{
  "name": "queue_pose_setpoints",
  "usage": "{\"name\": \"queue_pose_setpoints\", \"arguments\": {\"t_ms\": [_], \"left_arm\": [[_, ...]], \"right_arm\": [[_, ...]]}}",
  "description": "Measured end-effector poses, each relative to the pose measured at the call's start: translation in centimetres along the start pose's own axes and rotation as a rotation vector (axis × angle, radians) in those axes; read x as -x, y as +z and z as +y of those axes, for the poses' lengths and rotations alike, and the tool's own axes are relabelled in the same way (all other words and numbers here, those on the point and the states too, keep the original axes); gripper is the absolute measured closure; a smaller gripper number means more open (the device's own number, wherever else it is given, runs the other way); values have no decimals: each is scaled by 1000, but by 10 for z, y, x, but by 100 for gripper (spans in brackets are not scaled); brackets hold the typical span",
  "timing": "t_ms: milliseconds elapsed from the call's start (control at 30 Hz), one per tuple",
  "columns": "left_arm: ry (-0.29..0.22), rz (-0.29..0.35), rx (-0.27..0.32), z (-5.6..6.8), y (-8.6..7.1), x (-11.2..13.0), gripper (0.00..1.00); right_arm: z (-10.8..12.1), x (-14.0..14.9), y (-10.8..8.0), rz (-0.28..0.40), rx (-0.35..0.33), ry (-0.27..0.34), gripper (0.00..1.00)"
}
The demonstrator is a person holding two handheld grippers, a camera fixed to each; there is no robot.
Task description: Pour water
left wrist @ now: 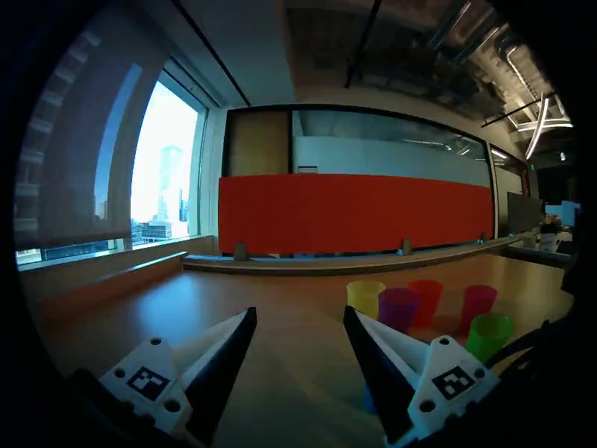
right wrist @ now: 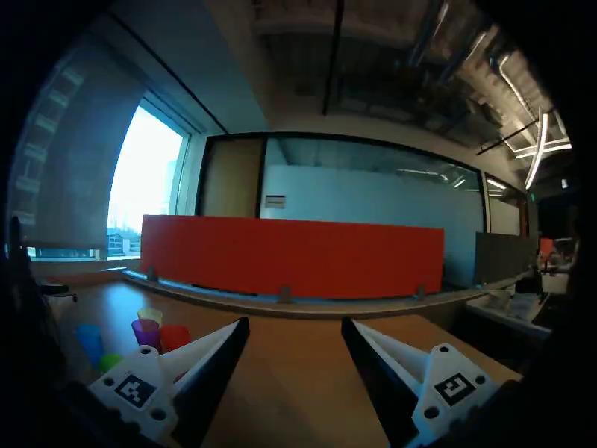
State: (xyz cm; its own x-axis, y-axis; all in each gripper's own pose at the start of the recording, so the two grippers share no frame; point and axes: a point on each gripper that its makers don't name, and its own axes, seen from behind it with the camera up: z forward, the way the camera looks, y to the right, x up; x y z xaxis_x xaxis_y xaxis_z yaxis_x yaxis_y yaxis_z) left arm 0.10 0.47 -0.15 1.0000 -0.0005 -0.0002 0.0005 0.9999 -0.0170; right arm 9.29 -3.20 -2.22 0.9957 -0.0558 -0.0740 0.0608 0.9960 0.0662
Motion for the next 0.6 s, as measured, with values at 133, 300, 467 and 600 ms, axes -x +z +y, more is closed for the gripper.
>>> {"name": "queue_pose_setpoints", "arguments": {"t_ms": [133, 300, 467, 600], "left_arm": [[0, 0, 0, 0, 0, 0, 14], [0, 0, 0, -1, 0, 0, 14], [0, 0, 0, 0, 0, 0, 14], [0, 0, 0, 0, 0, 0, 14]], "right_arm": [[0, 9, 3, 8, 10, 1, 4], [6, 28, 5, 7, 23, 13, 3], [13, 46, 6, 5, 39, 23, 3], [17, 55, 7, 9, 46, 44, 2]]}}
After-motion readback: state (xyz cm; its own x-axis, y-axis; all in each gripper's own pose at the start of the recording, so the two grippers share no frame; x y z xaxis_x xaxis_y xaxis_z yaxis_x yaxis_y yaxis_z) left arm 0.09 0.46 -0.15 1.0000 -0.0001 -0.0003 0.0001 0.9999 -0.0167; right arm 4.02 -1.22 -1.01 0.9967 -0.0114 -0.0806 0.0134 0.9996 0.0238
